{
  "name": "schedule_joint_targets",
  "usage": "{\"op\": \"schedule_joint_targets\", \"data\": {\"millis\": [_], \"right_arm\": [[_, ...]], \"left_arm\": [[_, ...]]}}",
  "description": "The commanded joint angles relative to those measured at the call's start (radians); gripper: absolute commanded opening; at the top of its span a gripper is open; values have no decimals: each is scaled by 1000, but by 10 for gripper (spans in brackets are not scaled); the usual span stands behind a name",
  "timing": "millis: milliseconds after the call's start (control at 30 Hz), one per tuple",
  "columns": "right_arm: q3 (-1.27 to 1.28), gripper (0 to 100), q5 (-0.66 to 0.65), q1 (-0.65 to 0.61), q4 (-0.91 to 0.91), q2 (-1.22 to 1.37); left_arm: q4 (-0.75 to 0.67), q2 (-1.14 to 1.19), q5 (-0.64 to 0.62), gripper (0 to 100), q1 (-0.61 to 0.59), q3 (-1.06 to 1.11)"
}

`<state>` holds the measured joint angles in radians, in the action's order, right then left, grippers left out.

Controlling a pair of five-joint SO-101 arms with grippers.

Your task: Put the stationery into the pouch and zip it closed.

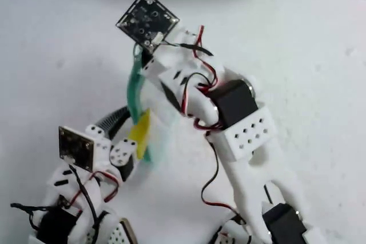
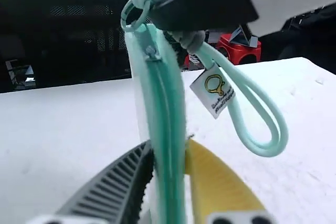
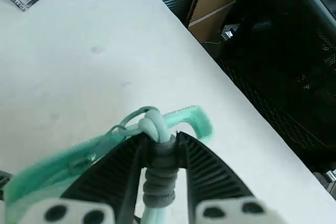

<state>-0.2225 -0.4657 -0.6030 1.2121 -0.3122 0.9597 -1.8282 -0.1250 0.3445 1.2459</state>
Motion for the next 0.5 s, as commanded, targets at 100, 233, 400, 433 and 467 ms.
{"op": "schedule_joint_targets", "data": {"millis": [100,233,400,433,467], "right_arm": [[-41,16,-14,-41,38,-4],[-46,16,-14,-19,1,-2],[-44,16,-14,73,-81,7],[-44,16,-14,96,-88,7],[-44,16,-14,117,-93,7]], "left_arm": [[-81,-1,20,22,4,11],[-80,-1,21,22,5,11],[-52,-1,83,21,19,8],[-52,-1,84,21,25,8],[-52,-1,84,21,30,9]]}}
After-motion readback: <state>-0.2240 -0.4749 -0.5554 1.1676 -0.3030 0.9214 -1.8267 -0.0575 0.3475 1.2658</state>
